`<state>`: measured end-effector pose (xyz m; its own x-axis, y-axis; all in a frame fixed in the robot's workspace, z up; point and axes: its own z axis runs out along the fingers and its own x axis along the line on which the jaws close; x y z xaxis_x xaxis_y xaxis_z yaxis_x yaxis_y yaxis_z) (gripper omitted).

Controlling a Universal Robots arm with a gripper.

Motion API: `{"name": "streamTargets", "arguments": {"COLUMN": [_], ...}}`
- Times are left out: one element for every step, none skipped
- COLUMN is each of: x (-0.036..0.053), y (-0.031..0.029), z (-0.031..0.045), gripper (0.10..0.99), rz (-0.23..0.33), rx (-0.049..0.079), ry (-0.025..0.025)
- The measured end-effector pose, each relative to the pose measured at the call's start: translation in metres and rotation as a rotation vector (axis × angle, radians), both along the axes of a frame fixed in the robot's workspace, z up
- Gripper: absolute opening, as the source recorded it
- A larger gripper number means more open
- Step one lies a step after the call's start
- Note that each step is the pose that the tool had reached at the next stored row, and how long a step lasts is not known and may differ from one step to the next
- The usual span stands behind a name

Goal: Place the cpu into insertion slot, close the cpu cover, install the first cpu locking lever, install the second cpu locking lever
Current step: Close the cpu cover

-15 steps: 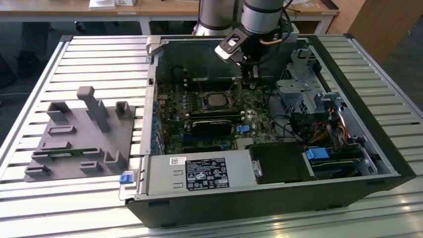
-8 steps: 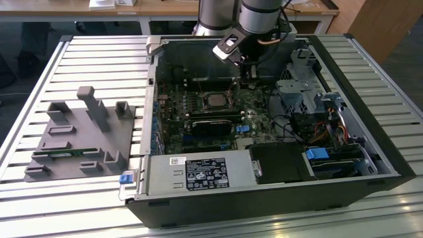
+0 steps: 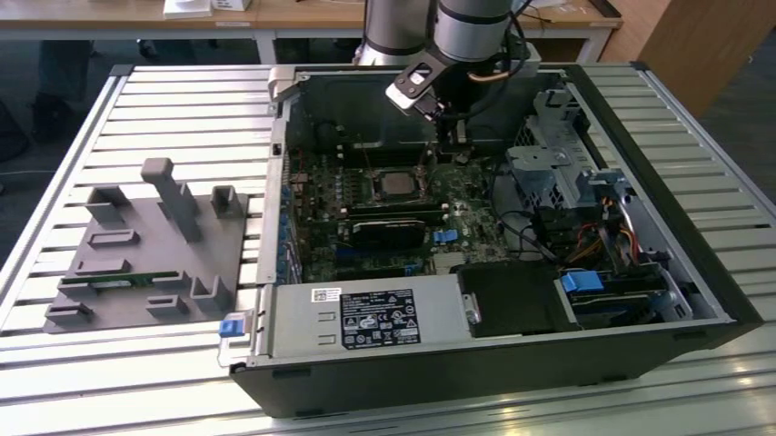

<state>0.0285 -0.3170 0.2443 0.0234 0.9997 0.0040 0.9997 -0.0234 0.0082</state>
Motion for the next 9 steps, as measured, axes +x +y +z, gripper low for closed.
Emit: {"name": "streamTargets", "arguments": {"x": [-0.0008,-0.0017,-0.0027,-0.0038,-0.0048,-0.0057,-0.0066,-0.0074,-0.0082], "y": [0.0,0.0,0.0,0.0,0.0,0.0,0.0,0.0,0.0], "z": [0.0,0.0,0.0,0.0,0.0,0.0,0.0,0.0,0.0], "gripper": [0.106,0.106,0.106,0.106,0.106,0.106,0.106,0.106,0.106], "rz": [0.0,0.0,0.0,0.0,0.0,0.0,0.0,0.0,0.0], "rx": [0.0,0.0,0.0,0.0,0.0,0.0,0.0,0.0,0.0], "ry": [0.0,0.0,0.0,0.0,0.0,0.0,0.0,0.0,0.0]}}
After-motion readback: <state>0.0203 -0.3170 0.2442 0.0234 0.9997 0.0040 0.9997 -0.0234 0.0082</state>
